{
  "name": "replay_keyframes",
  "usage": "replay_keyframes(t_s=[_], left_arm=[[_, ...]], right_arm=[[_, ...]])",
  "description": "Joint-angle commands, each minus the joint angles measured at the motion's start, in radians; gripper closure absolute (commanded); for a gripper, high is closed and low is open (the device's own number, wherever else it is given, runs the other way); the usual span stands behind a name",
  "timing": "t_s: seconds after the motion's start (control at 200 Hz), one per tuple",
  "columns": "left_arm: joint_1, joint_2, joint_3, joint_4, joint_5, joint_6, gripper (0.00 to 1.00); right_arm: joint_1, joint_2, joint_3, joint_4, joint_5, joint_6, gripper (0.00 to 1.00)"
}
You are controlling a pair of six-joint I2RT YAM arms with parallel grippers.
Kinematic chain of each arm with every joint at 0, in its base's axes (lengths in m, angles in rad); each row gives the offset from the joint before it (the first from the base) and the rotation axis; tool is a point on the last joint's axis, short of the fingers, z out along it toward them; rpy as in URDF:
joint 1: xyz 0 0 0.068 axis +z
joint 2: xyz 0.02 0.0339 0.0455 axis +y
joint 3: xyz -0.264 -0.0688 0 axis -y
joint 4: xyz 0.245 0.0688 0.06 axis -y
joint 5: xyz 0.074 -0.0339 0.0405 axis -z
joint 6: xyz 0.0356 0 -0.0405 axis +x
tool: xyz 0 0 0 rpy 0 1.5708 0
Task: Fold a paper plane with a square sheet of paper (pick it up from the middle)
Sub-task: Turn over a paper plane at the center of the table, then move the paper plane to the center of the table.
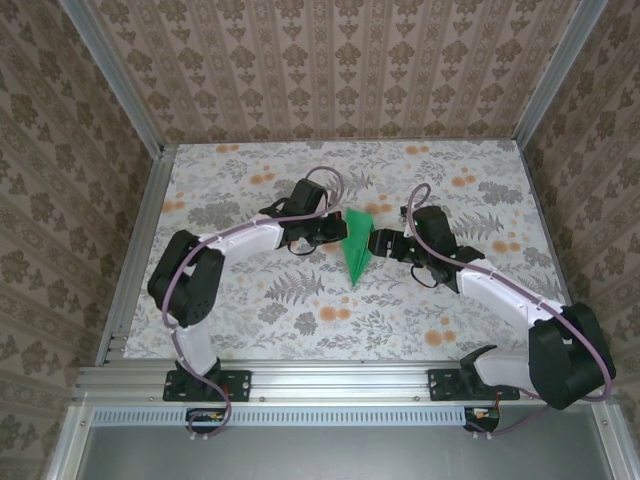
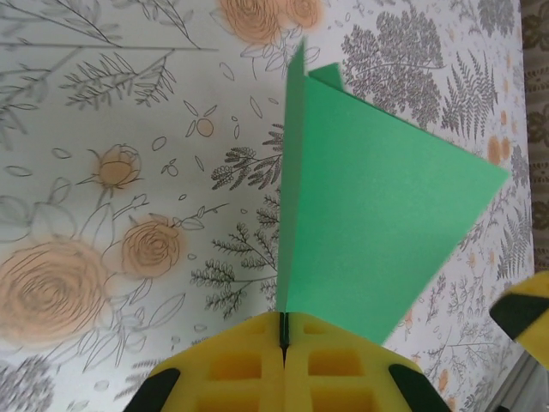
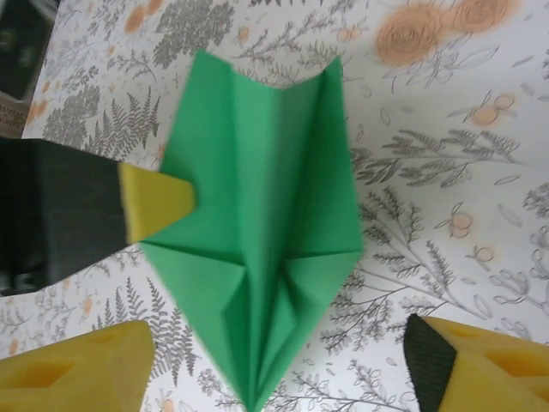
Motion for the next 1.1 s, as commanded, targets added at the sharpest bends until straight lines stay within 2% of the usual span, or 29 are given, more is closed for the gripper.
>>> replay_keyframes(t_s=[0.0,0.45,0.86,1.095], left_arm=[[0.015,0.053,-0.002,0.094,0.08,-0.019,1.0],[0.054,0.113,-0.108,0.202,0.091,-0.066,1.0],[0.059,0.115,-0.123,0.209,0.094,-0.066,1.0],[0.059,0.119,-0.125,0.205,0.094,-0.066,1.0]], right_arm=[[0.022,0.037,0.028,-0.051,-0.04,0.044,0.24],[0.127,0.223,0.116,-0.136,0.037,0.077,0.31],[0.171,0.344,0.202,-0.165,0.049,0.061,0.48],[0.172,0.383,0.231,-0.201,0.08,0.055,0.48]])
